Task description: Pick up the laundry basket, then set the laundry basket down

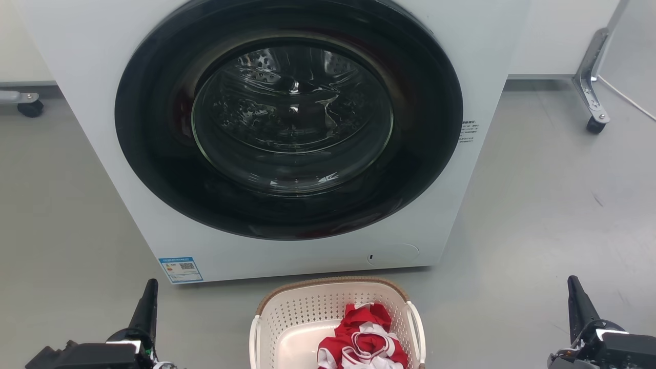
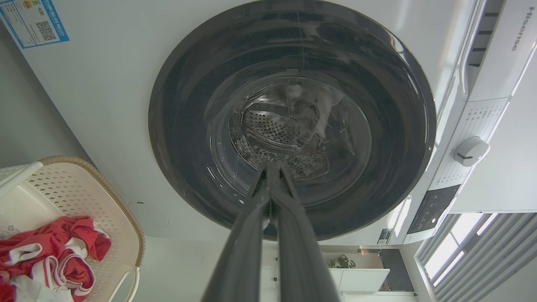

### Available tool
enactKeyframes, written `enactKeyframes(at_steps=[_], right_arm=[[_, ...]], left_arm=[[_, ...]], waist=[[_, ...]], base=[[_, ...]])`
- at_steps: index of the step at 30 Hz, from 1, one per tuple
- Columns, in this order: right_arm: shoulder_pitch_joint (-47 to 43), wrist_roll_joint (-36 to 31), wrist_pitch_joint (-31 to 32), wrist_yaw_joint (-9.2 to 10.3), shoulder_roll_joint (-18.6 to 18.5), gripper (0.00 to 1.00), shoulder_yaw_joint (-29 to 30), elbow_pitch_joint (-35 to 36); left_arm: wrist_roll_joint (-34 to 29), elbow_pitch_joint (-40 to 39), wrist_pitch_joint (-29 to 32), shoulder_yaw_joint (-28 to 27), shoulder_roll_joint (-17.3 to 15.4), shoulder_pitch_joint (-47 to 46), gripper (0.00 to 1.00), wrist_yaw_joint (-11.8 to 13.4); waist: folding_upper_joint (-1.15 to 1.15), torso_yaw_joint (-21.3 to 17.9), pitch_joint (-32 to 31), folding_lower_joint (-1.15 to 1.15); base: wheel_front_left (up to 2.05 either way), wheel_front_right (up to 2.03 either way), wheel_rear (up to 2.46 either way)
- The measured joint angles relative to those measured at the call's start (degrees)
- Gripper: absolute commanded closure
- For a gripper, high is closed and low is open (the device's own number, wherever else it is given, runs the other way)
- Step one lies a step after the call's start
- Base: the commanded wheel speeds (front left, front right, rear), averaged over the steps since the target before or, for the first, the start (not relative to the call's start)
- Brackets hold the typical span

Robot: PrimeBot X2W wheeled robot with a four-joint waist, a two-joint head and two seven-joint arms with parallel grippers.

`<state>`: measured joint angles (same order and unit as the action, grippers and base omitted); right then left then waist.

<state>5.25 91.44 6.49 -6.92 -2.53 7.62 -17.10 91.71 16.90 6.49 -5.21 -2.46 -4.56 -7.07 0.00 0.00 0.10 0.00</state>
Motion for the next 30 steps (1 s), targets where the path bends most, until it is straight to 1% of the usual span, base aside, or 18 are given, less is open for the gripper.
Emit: enactKeyframes(at_steps=[30], right_arm=[[0.0, 0.0, 0.0, 0.00, 0.0, 1.00, 0.0, 0.0]], left_arm=[[0.0, 0.0, 0.0, 0.0, 0.0, 0.0, 1.00, 0.0]], waist=[[0.00, 0.0, 0.0, 0.00]], base=[[0.00, 0.00, 0.00]])
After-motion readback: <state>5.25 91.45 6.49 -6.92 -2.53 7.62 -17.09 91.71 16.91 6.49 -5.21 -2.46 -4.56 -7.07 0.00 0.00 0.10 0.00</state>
